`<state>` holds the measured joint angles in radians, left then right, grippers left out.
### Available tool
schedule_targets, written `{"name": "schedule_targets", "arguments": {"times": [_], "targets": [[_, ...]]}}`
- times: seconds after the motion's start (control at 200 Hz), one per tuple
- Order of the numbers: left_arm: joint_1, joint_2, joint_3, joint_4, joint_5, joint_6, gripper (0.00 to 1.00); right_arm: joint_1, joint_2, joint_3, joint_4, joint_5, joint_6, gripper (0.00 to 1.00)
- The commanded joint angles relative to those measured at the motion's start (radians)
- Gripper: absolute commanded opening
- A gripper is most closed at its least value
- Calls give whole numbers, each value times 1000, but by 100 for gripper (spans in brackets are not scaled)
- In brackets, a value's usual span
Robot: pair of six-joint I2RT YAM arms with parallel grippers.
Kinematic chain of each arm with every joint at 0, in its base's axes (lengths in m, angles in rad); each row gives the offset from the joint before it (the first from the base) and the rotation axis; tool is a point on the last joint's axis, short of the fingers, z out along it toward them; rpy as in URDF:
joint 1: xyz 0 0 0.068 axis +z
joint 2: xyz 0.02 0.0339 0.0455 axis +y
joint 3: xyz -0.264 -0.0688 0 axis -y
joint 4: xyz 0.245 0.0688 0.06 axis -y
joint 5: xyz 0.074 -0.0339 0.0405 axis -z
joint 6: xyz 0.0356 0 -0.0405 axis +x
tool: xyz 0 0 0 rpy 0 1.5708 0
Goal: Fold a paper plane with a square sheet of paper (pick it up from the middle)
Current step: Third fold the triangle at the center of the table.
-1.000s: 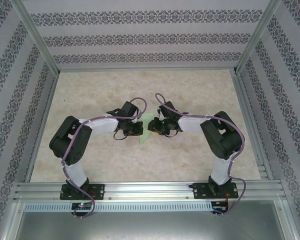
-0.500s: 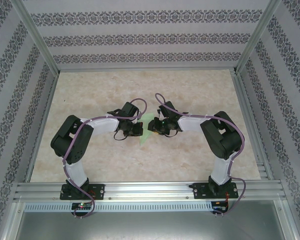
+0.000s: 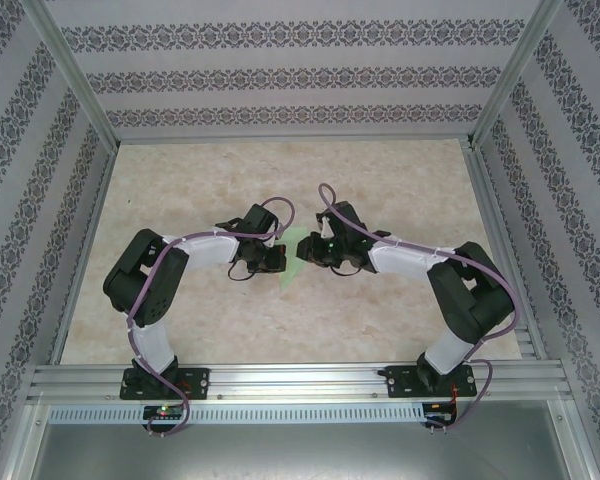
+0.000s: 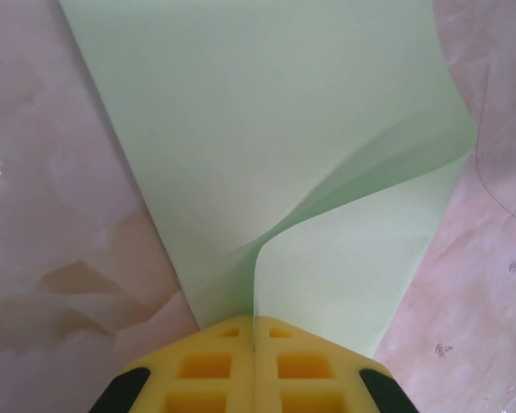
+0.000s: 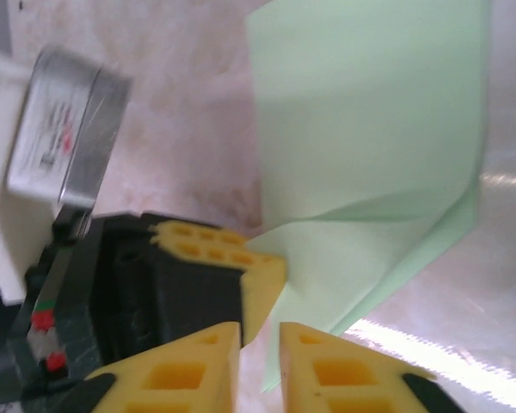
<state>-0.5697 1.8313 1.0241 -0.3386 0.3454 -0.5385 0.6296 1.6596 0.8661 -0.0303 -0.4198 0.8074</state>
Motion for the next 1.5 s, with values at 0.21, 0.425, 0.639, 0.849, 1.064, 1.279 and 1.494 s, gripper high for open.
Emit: {"name": "schedule_targets", "arguments": {"times": [0.21,0.425,0.639,0.849,1.064,1.279,1.494], "targets": [[4,35,-13,-23,-35,3,1,139,85,-89,233,8,163,1],[5,30,-15,-26,-47,0,0,154,124,-84,220,22,164,0],[4,15,-17,-34,-72,0,0,155,162,-72,222,14,156,0],[4,13,-15,-38,-83,2,0,159,189,-60,209,-8,147,0],[5,10,-15,-37,-88,0,0,162,128,-63,203,-8,130,0],[5,16,-14,-34,-83,-4,0,177,186,-60,202,-34,140,1],[5,8,-16,-43,-87,0,0,141,103,-79,186,0,122,1]]}}
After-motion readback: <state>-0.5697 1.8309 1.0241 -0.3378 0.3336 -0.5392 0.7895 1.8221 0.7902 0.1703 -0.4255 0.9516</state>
